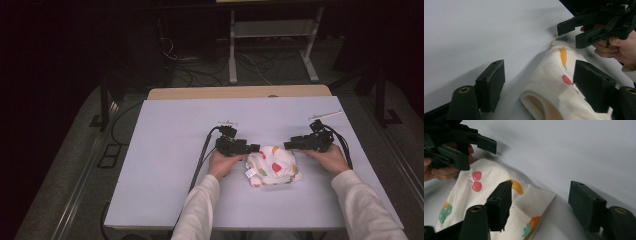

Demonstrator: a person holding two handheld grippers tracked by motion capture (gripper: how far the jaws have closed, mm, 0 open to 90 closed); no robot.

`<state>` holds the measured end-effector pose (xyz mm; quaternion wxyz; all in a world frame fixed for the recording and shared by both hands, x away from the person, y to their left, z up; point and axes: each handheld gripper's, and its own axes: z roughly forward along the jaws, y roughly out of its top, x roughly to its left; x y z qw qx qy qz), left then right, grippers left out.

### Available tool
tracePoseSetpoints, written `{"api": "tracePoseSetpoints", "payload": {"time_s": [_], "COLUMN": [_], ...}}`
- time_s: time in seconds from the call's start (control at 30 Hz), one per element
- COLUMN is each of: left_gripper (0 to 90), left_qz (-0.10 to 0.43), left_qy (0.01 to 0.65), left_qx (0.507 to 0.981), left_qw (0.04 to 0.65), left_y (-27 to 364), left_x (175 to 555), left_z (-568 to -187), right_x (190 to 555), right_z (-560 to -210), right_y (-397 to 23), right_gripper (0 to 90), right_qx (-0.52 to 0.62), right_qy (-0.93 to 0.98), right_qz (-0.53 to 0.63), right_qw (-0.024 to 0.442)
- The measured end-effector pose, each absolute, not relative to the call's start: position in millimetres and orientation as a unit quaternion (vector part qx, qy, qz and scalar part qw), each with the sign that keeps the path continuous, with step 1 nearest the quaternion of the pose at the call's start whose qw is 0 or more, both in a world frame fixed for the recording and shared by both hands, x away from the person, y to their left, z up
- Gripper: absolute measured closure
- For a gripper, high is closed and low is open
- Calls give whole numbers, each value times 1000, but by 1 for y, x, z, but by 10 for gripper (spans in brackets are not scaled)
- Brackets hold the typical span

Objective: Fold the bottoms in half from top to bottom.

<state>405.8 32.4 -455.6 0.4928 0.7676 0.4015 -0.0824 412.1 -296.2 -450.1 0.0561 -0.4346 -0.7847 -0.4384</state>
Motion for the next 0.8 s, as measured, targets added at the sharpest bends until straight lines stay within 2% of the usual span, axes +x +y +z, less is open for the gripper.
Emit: {"api": "tracePoseSetpoints", "payload": {"time_s": [0.2, 0.3, 0.43, 0.6, 0.8], "left_gripper": [390, 434, 517, 682, 804], "left_qz": [-90, -95, -94, -95, -75], "left_qy": [407, 408, 410, 410, 407], "left_qx": [766, 763, 765, 771, 782], "left_qw": [489, 491, 487, 477, 466], "left_y": [31, 31, 32, 30, 29], "left_x": [407, 408, 409, 409, 408], "left_z": [-459, -460, -462, -464, -462], "right_x": [415, 415, 416, 415, 415], "right_z": [-455, -457, -459, -459, -459], "right_y": [-291, -289, -289, -285, -285], "right_gripper": [385, 429, 533, 692, 860], "right_qx": [-427, -425, -424, -421, -425], "right_qy": [-790, -792, -793, -797, -799], "right_qz": [-436, -433, -433, -429, -422], "right_qw": [58, 58, 56, 51, 56]}}
